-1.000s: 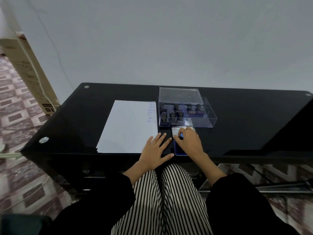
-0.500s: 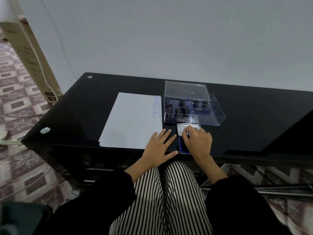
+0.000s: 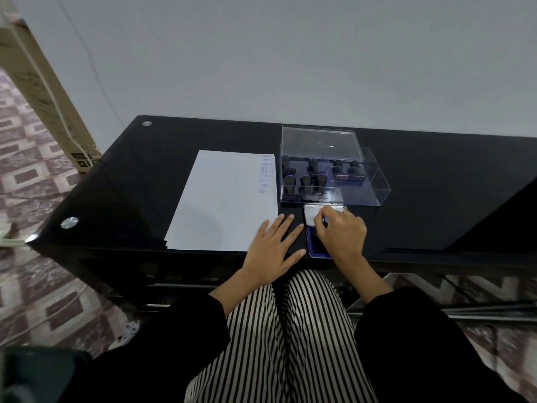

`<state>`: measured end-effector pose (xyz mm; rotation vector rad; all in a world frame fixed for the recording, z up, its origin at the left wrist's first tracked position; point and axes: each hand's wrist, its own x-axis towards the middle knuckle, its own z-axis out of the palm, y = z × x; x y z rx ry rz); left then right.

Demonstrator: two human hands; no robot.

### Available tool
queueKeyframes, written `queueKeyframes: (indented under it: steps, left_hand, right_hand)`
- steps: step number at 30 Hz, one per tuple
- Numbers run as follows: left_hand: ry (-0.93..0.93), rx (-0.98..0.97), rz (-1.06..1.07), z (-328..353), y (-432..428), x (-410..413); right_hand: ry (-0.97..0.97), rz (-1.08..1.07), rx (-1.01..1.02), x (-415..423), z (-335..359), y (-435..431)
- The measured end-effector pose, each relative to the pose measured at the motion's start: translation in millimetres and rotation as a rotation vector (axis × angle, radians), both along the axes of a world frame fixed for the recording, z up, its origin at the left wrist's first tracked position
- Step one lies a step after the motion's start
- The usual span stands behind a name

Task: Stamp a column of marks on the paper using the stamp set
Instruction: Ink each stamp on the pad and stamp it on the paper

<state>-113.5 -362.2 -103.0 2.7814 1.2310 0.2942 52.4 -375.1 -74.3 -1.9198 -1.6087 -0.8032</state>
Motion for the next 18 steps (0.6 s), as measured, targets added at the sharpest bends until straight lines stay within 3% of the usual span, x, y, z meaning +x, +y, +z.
queueKeyframes:
  steps: [11,18]
  left_hand:
    - [0.005,0.005,0.004,-1.2,-0.8,0.6]
    - [0.003,0.021,0.002,-2.6,-0.4,0.4]
  right_hand:
    - [0.013,-0.018,0.058,-3.9,-4.2,-5.8]
    - [0.061,-0.020,-0.029,2.3,-3.6,13.2]
